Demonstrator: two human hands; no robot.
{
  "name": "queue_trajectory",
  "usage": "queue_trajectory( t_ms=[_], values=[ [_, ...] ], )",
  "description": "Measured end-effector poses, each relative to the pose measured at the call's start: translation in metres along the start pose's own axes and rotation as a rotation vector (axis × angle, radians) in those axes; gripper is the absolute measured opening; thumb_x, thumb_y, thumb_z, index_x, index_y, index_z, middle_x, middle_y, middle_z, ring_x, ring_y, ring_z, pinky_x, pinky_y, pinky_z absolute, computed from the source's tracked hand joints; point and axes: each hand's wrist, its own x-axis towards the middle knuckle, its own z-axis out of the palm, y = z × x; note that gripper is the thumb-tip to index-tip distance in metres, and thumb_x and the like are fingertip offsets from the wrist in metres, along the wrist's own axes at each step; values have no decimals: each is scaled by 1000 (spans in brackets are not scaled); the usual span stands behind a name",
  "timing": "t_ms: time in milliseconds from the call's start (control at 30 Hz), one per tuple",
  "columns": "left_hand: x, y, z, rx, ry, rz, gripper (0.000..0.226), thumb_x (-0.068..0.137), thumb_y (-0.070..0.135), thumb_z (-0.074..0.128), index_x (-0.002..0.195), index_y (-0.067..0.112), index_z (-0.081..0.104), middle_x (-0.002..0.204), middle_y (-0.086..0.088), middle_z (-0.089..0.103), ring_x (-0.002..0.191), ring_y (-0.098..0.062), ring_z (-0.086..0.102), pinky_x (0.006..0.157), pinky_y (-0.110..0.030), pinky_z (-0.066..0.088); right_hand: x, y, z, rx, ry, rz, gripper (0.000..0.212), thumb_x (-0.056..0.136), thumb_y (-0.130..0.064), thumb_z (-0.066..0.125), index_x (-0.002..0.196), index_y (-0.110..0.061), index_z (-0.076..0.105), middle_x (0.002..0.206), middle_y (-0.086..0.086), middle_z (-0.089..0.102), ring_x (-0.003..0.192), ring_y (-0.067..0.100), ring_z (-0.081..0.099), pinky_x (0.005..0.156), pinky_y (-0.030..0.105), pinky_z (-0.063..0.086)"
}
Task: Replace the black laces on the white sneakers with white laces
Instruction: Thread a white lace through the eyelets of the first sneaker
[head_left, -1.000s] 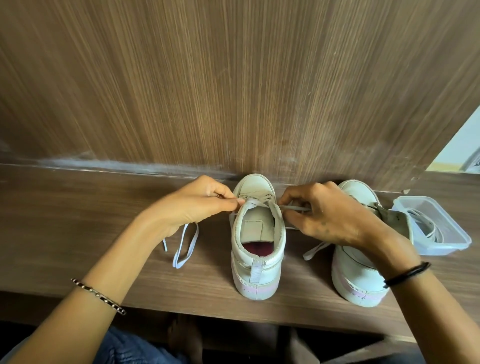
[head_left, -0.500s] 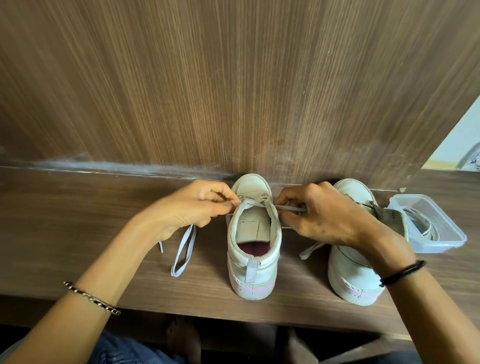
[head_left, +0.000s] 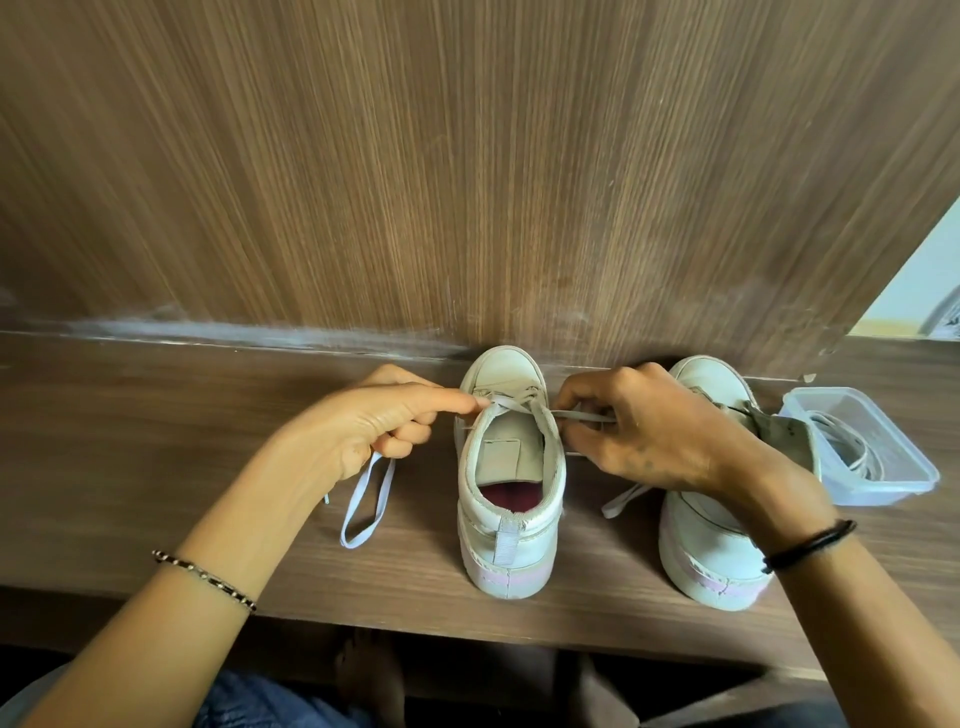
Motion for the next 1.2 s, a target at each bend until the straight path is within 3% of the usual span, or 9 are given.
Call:
queue_trajectory(
  t_ms=[167,267,400,533,767,900,1000,1100,1200],
  values=[
    [3,-2,3,-13,-19,-57,54,69,50,82,106,18,60,91,-12,38,58,-13,25,43,-21,25,-1,2,-1,7,-5,0,19,91,-19,68,81,-34,65,62,-17,62,68,-7,60,61,6,41],
    [6,-5,3,-48,-29,-97,42,79,46,81,103,18,59,83,-7,34,67,-24,12,50,-29,17,-2,3,-2,12,-5,-2,13,92,-20,70,84,-31,69,63,-18,63,68,-8,60,62,6,41],
    [7,-6,6,-97,-10,-127,42,76,48,83,96,18,60,80,-6,33,75,-29,10,55,-33,14,-1,4,0,4,3,-3,9,91,-19,69,88,-27,73,64,-18,63,68,-7,61,64,7,42],
    [5,-4,14,-131,-6,-114,24,84,43,76,71,28,63,72,-1,34,62,-18,15,51,-29,16,-1,5,1,6,14,-11,9,90,-19,70,89,-27,74,66,-17,65,68,-6,62,64,7,43],
    [0,5,32,-161,55,-199,48,95,40,62,49,28,59,52,12,36,42,-5,26,42,-20,21,0,6,1,6,12,-19,8,91,-20,69,88,-26,73,67,-17,66,70,-5,62,64,8,43],
    [-12,12,44,4,269,-108,32,92,32,66,66,15,68,56,5,55,48,-6,49,50,-18,40,0,8,0,8,20,-51,7,92,-19,70,90,-25,75,68,-16,67,69,-4,63,62,8,42],
    [-21,16,42,159,298,2,28,96,39,65,90,15,78,86,-1,74,82,-7,64,74,-16,45,-1,10,-1,37,31,-69,12,91,-18,71,95,-27,78,68,-25,65,70,-7,64,64,6,43],
    [-25,21,39,188,264,19,31,92,52,67,91,23,79,93,2,76,91,-2,63,86,-22,44,-2,11,-2,40,52,-69,17,90,-16,71,99,-28,80,72,-31,65,78,-10,67,70,5,46],
    [-22,24,44,203,316,124,25,92,49,68,91,27,77,91,10,76,94,-4,67,89,-23,47,-2,11,-3,44,62,-64,19,91,-17,71,101,-30,80,84,-21,75,84,-6,69,77,8,50]
  ],
)
